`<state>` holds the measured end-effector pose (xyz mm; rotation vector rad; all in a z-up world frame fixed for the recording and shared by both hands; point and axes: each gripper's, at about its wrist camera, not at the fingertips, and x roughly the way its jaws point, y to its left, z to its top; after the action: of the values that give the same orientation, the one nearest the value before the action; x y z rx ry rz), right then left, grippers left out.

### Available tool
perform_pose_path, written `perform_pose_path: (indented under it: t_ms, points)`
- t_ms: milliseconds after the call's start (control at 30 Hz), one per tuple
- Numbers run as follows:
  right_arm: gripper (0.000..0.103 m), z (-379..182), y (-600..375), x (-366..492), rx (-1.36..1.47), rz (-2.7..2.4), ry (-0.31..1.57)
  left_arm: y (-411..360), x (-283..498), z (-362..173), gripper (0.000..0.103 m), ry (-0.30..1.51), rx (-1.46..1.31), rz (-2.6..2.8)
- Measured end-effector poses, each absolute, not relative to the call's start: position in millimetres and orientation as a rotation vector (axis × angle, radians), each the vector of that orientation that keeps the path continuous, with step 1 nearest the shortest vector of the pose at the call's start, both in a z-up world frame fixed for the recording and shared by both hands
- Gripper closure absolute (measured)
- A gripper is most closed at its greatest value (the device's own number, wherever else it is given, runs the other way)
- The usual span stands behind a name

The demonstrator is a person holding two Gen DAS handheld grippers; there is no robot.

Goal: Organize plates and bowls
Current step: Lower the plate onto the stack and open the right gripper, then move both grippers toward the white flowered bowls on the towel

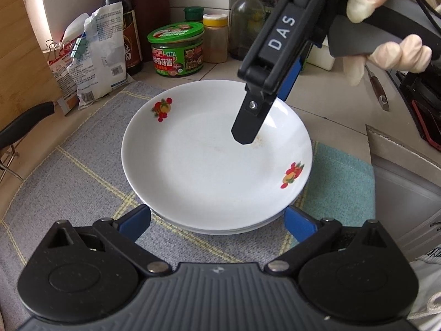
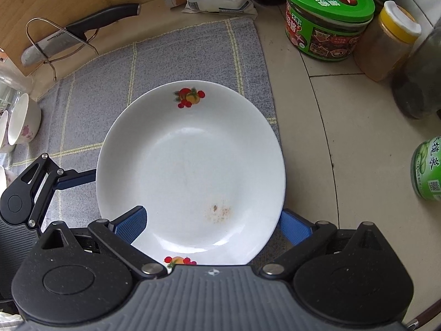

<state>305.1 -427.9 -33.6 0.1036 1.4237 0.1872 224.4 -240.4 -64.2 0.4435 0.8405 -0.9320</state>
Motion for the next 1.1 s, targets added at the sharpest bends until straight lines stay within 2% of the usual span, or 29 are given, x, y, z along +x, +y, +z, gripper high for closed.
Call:
perform_pose_path:
  t_ms: [333,867,1100]
  points:
    - [0.0,-24.0,-412.6,283.7,-0.039,0.143,1.192,-205.0,202.0,-46.2,0.001,0.7,0.29,-0.808]
    - [0.0,-16.3,-387.3,266.6,-0.162,0.054,0.799,-174.0,167.4,-17.6,0.001,0.659,0.198,-0.384]
    - [0.0,-15.7,-343.1,264.3,-0.141,0.195,0.77,-127.0,136.9,-14.4,0.001,0.684,0.143,-0.234]
